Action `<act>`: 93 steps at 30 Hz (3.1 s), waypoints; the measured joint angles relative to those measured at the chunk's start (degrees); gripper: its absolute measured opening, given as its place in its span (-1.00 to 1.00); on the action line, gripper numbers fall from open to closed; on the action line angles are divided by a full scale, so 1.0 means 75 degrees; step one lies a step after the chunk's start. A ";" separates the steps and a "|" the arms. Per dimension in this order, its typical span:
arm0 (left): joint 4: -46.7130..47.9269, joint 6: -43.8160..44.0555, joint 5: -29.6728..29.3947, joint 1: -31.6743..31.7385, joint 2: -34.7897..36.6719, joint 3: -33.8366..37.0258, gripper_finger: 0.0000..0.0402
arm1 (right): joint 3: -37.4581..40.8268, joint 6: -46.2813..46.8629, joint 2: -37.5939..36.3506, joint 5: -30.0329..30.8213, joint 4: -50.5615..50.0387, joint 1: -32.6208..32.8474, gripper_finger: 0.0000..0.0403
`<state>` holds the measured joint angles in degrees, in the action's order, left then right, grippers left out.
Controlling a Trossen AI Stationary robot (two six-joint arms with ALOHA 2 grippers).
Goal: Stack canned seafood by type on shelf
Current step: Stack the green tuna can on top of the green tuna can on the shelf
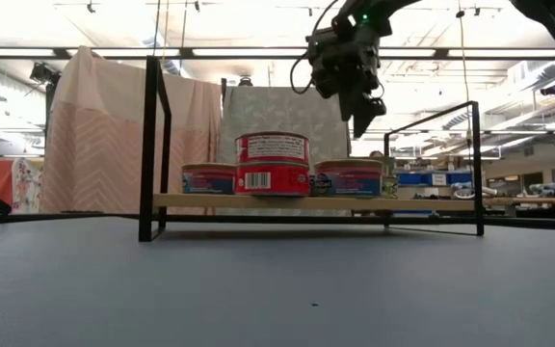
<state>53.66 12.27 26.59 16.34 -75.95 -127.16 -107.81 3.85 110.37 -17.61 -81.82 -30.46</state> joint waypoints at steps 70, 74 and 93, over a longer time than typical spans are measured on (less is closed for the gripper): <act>-0.9999 0.6013 -0.3148 -0.6943 0.3573 1.4386 -0.96 | 0.0146 0.4923 -0.2966 0.9135 0.7209 0.7992 -0.98; -1.0816 0.6416 -0.3384 -0.7112 0.2211 1.4386 -0.96 | 0.0146 0.3628 -0.3308 0.8624 0.8172 0.8283 -0.98; -1.6096 0.5159 -0.2649 -0.7149 -0.2789 1.3679 -0.96 | 0.0143 0.0405 -0.3936 0.4768 0.9402 0.9843 -0.98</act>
<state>-67.06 50.96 6.72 -37.28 -96.87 -24.57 -106.74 6.89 80.85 18.15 -11.30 43.36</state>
